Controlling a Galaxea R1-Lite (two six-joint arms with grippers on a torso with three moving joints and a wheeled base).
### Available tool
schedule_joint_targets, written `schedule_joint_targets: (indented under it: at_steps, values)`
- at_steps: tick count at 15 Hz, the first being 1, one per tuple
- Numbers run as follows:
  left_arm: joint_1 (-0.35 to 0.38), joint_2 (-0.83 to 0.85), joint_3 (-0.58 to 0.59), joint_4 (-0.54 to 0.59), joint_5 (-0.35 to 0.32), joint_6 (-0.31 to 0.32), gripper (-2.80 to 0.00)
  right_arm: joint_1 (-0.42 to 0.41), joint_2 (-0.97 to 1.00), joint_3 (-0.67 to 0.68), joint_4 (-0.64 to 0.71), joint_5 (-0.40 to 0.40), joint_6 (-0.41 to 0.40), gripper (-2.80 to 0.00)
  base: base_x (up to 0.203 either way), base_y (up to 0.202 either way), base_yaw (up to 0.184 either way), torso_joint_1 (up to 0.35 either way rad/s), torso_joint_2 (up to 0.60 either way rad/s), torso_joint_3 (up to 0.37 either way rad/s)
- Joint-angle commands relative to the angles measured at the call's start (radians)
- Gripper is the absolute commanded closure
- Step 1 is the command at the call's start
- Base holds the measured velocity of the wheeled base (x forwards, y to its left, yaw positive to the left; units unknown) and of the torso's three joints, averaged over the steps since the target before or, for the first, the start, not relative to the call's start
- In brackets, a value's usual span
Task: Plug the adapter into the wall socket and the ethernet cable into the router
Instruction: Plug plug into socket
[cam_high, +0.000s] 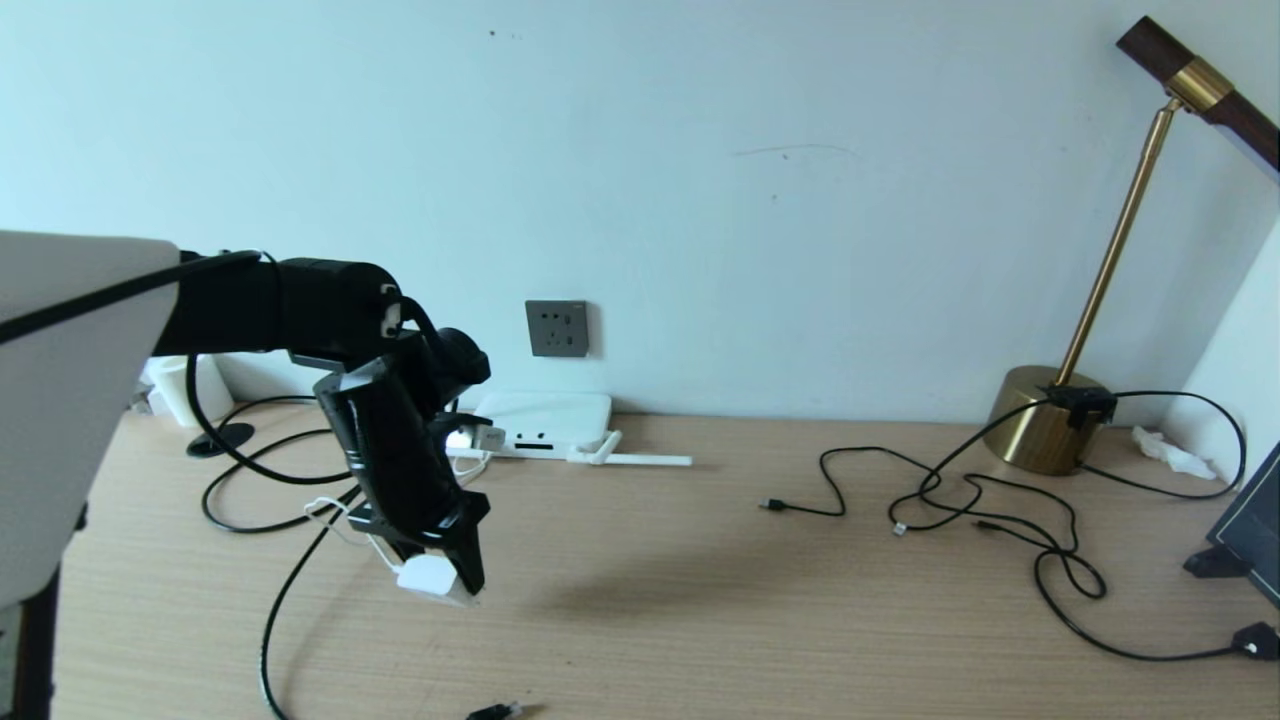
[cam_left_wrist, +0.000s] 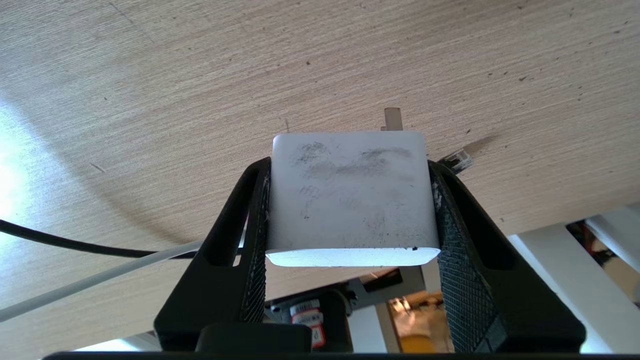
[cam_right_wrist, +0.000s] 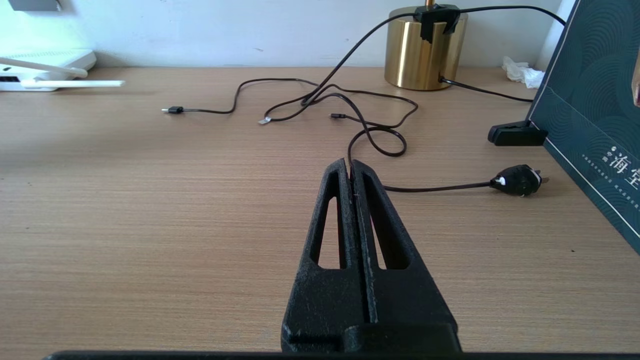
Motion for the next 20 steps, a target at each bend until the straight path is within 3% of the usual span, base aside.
schedule_joint_targets:
  at_steps: [1, 7, 20]
  values:
    - [0.023, 0.12, -0.127, 0.114, -0.018, 0.0, 0.0, 0.0, 0.0, 0.009, -0.001, -0.001, 0.0, 0.0, 0.0, 0.0, 0.0, 0.0, 0.0, 0.0]
    - [0.033, 0.129, -0.115, 0.19, -0.032, -0.002, 0.0, 0.001, 0.0, 0.009, -0.001, -0.001, 0.0, 0.0, 0.0, 0.0, 0.0, 0.0, 0.0, 0.0]
    - [0.022, 0.141, -0.069, 0.181, -0.124, -0.029, 0.0, 0.001, 0.0, 0.009, -0.001, 0.0, 0.0, 0.0, 0.0, 0.0, 0.0, 0.0, 0.0, 0.0]
